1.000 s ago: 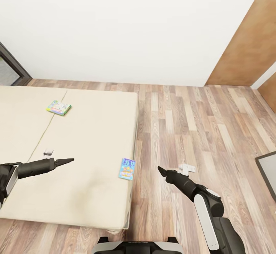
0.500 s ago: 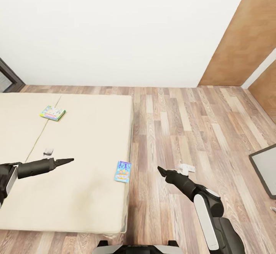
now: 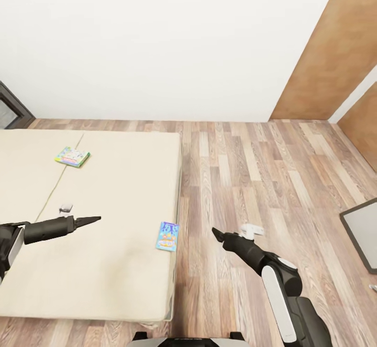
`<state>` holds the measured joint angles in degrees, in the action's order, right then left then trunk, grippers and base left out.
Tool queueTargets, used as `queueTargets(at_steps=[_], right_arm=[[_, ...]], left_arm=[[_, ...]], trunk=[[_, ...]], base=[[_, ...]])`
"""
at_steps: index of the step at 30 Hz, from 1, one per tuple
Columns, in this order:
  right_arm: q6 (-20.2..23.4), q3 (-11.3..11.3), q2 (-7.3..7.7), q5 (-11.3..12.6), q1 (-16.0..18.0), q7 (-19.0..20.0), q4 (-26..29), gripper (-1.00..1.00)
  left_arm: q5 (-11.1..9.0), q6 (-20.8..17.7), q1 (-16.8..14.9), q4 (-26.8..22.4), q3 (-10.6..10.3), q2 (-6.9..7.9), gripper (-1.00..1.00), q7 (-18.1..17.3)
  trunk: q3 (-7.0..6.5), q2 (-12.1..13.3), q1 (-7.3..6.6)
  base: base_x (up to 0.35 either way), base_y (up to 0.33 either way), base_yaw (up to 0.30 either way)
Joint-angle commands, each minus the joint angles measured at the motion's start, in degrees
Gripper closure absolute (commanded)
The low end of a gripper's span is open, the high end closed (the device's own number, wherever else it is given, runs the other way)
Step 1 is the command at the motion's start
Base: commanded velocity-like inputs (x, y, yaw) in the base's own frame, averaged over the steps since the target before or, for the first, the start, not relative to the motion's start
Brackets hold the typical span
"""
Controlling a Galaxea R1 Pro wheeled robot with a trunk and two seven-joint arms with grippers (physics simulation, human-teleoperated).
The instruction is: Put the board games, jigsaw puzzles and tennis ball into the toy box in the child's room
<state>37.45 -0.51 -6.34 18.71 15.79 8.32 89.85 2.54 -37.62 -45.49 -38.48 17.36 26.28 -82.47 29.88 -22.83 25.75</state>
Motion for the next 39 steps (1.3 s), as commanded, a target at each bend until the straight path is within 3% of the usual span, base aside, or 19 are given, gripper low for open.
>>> queueTargets(at_steps=[1,39], right_arm=[[0.29,0.07,-0.02,0.01,0.03,0.14,0.06,-1.0],[-1.84,0.6,0.02,0.01,0.03,0.12,-0.13,-1.0]], left_arm=[[0.27,-0.6,-0.04,-0.01,0.13,-0.03,-1.0,-0.34],[0.35,-0.86,-0.04,-0.01,0.06,-0.09,-1.0,-0.24]], trunk=[[-0.02,-0.09,0.03],[-3.59,-0.09,0.03]], base=[[0.0,0.0,0.0],[0.0,0.0,0.019]])
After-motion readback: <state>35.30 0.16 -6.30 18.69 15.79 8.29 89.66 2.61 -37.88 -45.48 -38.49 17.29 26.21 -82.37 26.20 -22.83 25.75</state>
